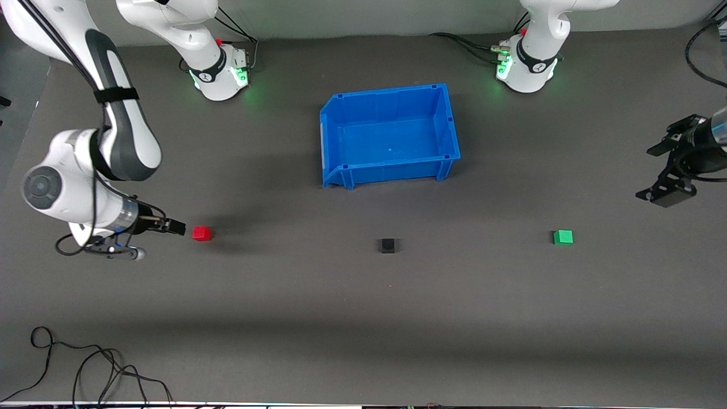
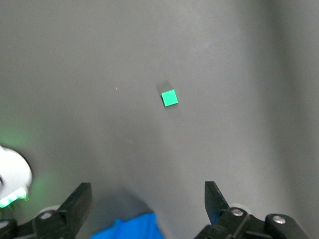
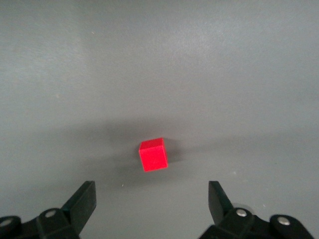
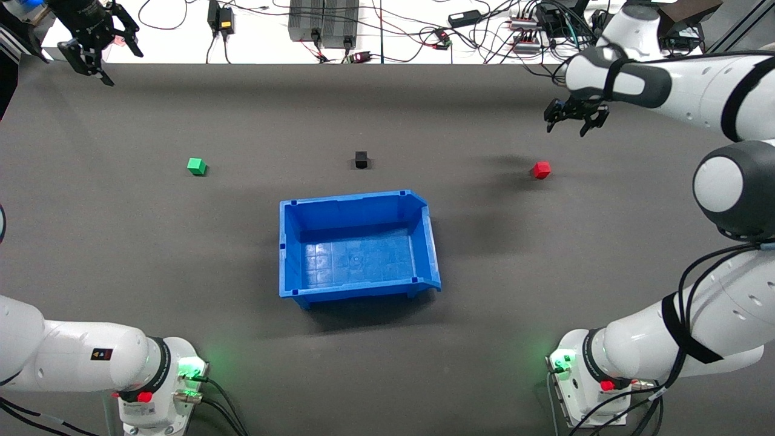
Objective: Attach green and red cubes to black cube
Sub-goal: 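Reach the right gripper to the red cube while the left gripper reaches the green cube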
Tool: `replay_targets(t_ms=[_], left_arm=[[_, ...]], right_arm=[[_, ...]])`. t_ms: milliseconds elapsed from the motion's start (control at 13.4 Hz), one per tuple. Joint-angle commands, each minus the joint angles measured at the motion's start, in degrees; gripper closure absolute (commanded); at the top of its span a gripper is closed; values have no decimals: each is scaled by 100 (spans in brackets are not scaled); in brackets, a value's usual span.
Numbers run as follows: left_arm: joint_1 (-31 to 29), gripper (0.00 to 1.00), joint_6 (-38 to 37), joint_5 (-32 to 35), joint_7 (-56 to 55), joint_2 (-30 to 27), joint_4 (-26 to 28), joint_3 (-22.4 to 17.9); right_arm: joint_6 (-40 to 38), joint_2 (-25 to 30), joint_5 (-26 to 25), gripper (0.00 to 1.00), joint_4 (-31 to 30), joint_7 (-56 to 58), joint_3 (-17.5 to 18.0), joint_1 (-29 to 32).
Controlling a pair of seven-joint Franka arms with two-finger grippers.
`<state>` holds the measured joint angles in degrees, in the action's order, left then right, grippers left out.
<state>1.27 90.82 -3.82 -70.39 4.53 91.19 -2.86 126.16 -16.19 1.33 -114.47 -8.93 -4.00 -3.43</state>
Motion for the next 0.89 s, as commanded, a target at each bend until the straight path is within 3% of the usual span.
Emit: replay_targets(t_ms=[0,447,595,819], left_arm=[[-379,0,443,-451,-529,13,449,13],[-601,0,2666,-1382,-267,152,2208,13],[-636,0,2984,-1769,111,477,2306,13],[-636,0,3677,-1833,218,1004,2420,13]], right_arm=[[548,-321,-27,0,-155,14,-5,-35],[1533,-911,68,0,-383,-4,4,-131],[1709,-1078,201,0,-383,-4,4,-167],[1859,-1219,201,0,-401,5,-5,-255]])
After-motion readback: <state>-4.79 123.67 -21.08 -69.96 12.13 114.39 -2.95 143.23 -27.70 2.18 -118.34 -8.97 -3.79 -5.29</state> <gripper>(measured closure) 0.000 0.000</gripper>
